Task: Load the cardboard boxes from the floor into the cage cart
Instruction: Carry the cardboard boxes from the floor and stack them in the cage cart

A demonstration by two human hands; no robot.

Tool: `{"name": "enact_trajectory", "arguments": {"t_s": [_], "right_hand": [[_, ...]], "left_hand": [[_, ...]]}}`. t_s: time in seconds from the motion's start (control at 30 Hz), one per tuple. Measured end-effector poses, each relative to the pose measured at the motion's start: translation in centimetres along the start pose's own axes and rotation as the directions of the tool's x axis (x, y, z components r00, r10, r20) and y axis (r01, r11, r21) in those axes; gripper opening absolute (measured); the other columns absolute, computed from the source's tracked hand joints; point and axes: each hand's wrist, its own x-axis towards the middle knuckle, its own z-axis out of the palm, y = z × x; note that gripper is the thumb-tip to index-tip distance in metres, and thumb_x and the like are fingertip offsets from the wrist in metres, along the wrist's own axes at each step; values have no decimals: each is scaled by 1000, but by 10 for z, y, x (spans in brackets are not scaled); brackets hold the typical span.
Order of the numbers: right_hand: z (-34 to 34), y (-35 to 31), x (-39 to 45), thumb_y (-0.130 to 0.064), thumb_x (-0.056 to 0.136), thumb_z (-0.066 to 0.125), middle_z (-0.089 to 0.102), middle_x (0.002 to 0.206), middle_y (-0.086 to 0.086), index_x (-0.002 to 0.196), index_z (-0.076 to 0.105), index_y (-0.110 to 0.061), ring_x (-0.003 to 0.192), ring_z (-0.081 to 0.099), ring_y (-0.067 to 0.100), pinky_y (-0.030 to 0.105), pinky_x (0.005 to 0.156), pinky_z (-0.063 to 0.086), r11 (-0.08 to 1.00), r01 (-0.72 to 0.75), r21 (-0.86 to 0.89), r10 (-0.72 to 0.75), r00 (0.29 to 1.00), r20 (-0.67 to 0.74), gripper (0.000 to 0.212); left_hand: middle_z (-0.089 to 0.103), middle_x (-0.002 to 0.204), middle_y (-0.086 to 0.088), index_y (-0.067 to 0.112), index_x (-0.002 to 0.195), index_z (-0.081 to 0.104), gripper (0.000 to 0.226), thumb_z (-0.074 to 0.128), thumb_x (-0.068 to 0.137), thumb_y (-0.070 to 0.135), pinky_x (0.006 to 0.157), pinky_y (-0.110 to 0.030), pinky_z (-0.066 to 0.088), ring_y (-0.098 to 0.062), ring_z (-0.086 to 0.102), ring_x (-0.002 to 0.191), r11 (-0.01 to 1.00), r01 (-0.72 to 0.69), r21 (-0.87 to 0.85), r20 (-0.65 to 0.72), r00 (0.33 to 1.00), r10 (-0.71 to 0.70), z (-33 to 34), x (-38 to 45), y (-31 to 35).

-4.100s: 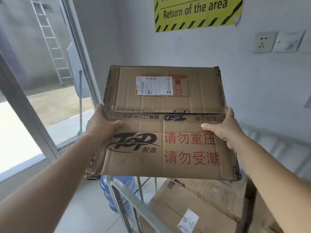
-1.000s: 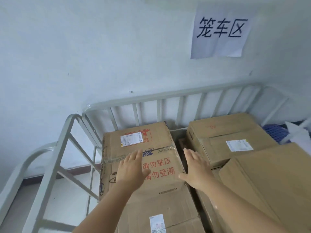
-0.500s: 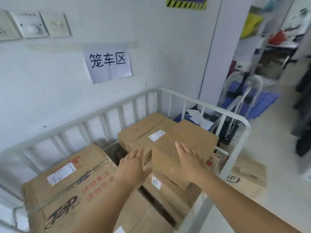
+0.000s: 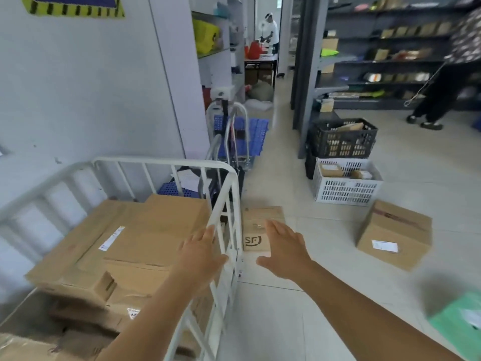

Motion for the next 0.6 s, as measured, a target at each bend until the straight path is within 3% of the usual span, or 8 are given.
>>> {"name": "enact_trajectory", "arguments": {"t_s": [0.17, 0.37, 0.6], "right_hand": [[-14, 92, -11, -47, 90, 59, 4, 164, -1, 157, -1, -22, 150, 6, 21, 43, 118, 13, 992, -125, 7, 125, 992, 29, 93], [-28, 179, -10, -48, 91, 58, 4, 164, 1, 157, -2, -18, 150, 8, 23, 43, 118, 15, 983, -184, -16, 185, 980, 75, 94], [-32, 235, 33, -50, 91, 58, 6, 164, 1, 157, -1, -19, 150, 11, 23, 43, 116, 20, 976, -216, -6, 215, 970, 113, 94]], "left_hand": [[18, 160, 1, 22, 154, 11, 77, 49, 93, 49, 117, -39, 23, -20, 25, 144, 998, -48, 48, 67, 997, 44, 36, 28, 76], [28, 156, -2, 19, 154, 15, 77, 51, 92, 49, 118, -42, 24, -22, 28, 143, 995, -24, 98, 124, 992, 11, 71, 58, 144], [31, 154, -2, 18, 154, 15, 76, 49, 93, 49, 116, -42, 22, -24, 28, 142, 994, 17, 108, 182, 983, -36, 100, 100, 169]]}}
